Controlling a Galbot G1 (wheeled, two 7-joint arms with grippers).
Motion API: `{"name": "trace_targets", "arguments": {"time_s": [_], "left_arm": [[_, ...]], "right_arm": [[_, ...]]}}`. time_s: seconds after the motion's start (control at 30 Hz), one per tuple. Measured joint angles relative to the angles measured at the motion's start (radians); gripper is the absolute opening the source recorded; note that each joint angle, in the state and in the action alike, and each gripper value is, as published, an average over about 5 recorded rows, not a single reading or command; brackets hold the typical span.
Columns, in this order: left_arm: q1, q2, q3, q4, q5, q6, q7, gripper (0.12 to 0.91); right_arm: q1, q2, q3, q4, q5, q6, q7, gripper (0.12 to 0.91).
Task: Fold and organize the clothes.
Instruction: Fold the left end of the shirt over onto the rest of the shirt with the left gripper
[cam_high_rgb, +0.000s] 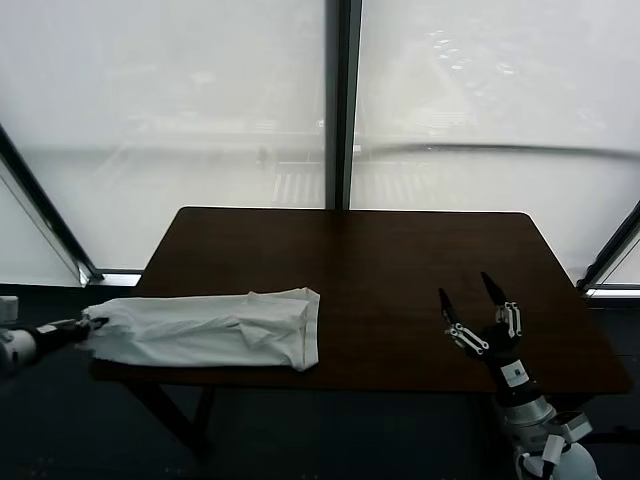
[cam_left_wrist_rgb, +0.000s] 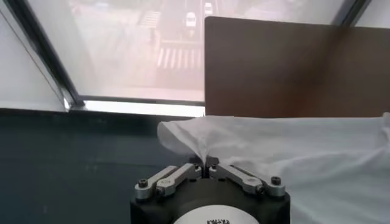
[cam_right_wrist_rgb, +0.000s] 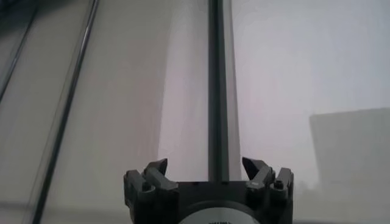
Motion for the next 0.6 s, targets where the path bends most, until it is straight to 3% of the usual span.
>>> {"name": "trace_targets", "arguments": {"time_s": [0.23,0.6], "left_arm": [[-0.080,-0.059,0.121,-0.168,0.016,0.000,-0.031,0.169],[-0.213,-0.159,0.302,-0.179,0.066,0.000,-0.061,0.169]], "right_arm": [[-0.028,0.025,0.011,0.015,-0.015,0.000,-0.001,0.907],[-0.056,0.074,0.007,0.028,-0.058,-0.015,0.002,0.907]]}}
